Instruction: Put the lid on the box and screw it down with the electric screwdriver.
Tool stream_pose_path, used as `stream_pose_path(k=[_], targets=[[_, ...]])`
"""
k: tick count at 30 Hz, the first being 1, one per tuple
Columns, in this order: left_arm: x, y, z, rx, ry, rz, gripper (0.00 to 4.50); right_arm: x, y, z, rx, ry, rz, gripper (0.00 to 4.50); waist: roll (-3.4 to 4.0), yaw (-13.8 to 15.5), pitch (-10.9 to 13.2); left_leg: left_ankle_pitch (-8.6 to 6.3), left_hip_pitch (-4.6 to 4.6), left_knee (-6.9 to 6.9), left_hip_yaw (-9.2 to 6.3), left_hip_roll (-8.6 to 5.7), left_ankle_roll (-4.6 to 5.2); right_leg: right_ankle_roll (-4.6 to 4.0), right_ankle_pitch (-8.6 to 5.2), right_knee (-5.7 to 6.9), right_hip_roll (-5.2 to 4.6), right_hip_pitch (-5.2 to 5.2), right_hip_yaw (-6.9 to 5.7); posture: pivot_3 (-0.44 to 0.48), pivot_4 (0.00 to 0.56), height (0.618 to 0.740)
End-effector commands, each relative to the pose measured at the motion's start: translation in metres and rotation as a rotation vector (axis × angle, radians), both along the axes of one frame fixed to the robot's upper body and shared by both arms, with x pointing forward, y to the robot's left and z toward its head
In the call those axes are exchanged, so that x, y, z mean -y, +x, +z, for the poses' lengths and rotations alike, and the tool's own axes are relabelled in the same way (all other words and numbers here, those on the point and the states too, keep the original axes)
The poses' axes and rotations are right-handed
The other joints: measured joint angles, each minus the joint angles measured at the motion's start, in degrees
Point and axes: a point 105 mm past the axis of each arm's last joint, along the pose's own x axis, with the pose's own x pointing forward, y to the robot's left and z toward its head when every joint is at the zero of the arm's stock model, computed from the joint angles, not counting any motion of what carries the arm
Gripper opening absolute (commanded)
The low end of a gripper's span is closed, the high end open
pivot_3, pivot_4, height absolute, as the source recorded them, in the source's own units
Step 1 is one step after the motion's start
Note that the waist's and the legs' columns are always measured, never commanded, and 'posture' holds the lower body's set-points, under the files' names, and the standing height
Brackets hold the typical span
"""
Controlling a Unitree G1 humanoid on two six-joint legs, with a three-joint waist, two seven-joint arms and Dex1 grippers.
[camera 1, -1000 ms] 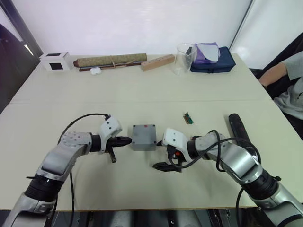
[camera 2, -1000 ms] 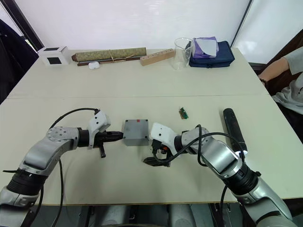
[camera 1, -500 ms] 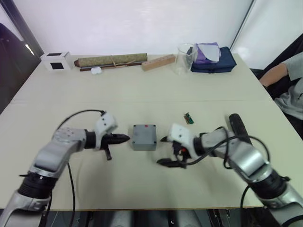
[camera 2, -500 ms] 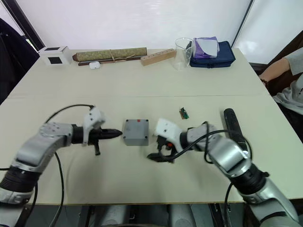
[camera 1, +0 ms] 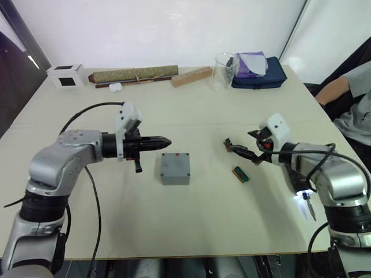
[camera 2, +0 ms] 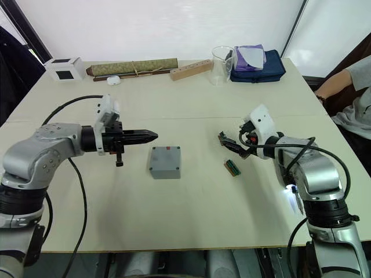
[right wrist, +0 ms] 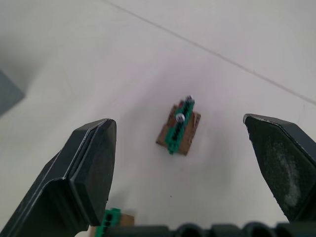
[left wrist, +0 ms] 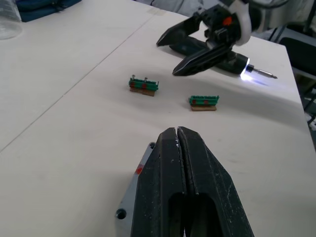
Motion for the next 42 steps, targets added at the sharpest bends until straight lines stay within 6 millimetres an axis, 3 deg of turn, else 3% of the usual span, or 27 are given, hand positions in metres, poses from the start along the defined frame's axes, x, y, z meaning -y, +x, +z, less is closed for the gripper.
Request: stream_pose_path(k=[1, 4, 9, 34, 39, 42], targets=[[0.011, -0.005, 0.010, 0.050, 0.000, -0.040, 0.00, -0.002, 0.006, 0.002, 0.055, 0.012, -0.012, 4.21, 0.00, 0.04, 0.00, 0.00, 0.00, 0.00, -0.01, 0.00, 0.00, 0.00, 0.00, 0.00, 0.00, 0.00, 0.00, 0.000, 0.150, 0.740], [0.013, -0.004, 0.008, 0.046, -0.005, -0.036, 0.00, -0.005, 0.011, -0.004, 0.066, 0.024, -0.020, 3.42, 0.00, 0.03, 0.00, 0.00, 0.00, 0.00, -0.01, 0.00, 0.00, 0.00, 0.00, 0.00, 0.00, 0.01, 0.00, 0.000, 0.150, 0.740], [0.012, -0.004, 0.004, 0.039, 0.002, -0.028, 0.00, -0.006, 0.018, -0.009, 0.068, 0.045, -0.030, 1.50, 0.00, 0.03, 0.00, 0.00, 0.00, 0.00, 0.00, 0.00, 0.00, 0.00, 0.00, 0.00, 0.00, 0.01, 0.00, 0.000, 0.150, 0.740], [0.010, -0.003, -0.001, 0.037, 0.015, -0.003, 0.00, -0.017, 0.030, -0.011, 0.084, 0.041, -0.017, 1.50, 0.01, 0.02, 0.00, 0.00, 0.00, 0.00, -0.01, -0.01, -0.01, 0.00, 0.00, -0.01, 0.00, 0.01, 0.00, 0.000, 0.150, 0.740], [0.010, -0.002, -0.001, 0.039, 0.015, -0.001, 0.00, -0.017, 0.031, -0.012, 0.084, 0.035, -0.017, 0.03, 0.01, 0.03, 0.00, 0.00, 0.00, 0.00, -0.01, -0.01, 0.00, 0.00, 0.00, -0.01, 0.00, 0.01, 0.00, 0.000, 0.150, 0.740], [0.010, -0.001, -0.001, 0.039, 0.017, 0.000, 0.00, -0.016, 0.032, -0.012, 0.085, 0.033, -0.022, 0.03, 0.01, 0.02, 0.00, 0.00, 0.00, 0.00, -0.01, -0.01, -0.01, 0.00, 0.00, -0.01, 0.00, 0.01, 0.00, 0.000, 0.150, 0.740]])
